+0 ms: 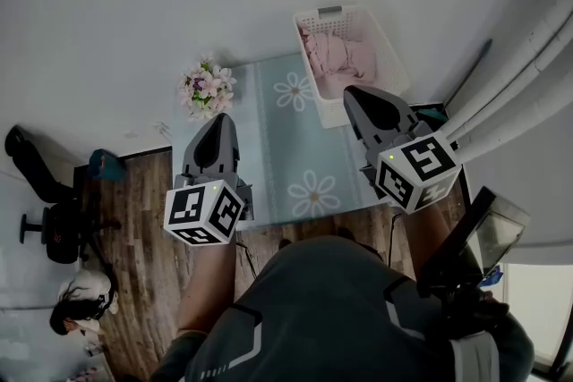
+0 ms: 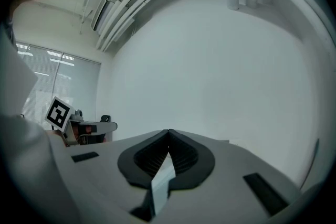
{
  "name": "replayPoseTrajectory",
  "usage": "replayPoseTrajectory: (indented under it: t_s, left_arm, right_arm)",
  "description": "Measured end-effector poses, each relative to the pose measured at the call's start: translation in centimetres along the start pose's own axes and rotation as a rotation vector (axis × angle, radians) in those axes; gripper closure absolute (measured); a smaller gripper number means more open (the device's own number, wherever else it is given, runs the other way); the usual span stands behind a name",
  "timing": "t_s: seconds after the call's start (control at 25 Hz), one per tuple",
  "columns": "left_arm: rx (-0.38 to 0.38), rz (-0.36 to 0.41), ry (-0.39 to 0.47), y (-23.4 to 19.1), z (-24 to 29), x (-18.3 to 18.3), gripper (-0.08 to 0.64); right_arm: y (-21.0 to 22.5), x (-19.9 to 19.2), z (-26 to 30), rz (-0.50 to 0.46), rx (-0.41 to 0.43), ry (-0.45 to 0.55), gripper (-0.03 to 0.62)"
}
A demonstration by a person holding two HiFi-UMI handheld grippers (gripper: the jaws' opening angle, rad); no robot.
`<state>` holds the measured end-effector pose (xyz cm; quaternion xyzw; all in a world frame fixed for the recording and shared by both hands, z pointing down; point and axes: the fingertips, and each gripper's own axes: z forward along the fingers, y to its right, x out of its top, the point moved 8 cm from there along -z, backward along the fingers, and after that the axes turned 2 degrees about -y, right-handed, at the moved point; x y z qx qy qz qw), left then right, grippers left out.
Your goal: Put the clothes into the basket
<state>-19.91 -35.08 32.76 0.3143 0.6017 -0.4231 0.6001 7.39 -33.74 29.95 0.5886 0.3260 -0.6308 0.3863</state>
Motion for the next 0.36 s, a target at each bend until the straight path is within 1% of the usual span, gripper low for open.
replayPoseTrajectory:
  t_s: [0.2,0.36]
  left_arm:
    - [0.003,-0.009,0.001,-0.21,-0.14,-0.18,0.558]
    - [0.004,-0.01,0.0,-0.25,-0.13,-0.33,0.558]
  right_arm:
    - [0.0,-0.19,0.15,-0.004,-0.005,-0.008,0.577]
    - [0.04,-0.25,0.31,0.012,0.0,-0.009,0.578]
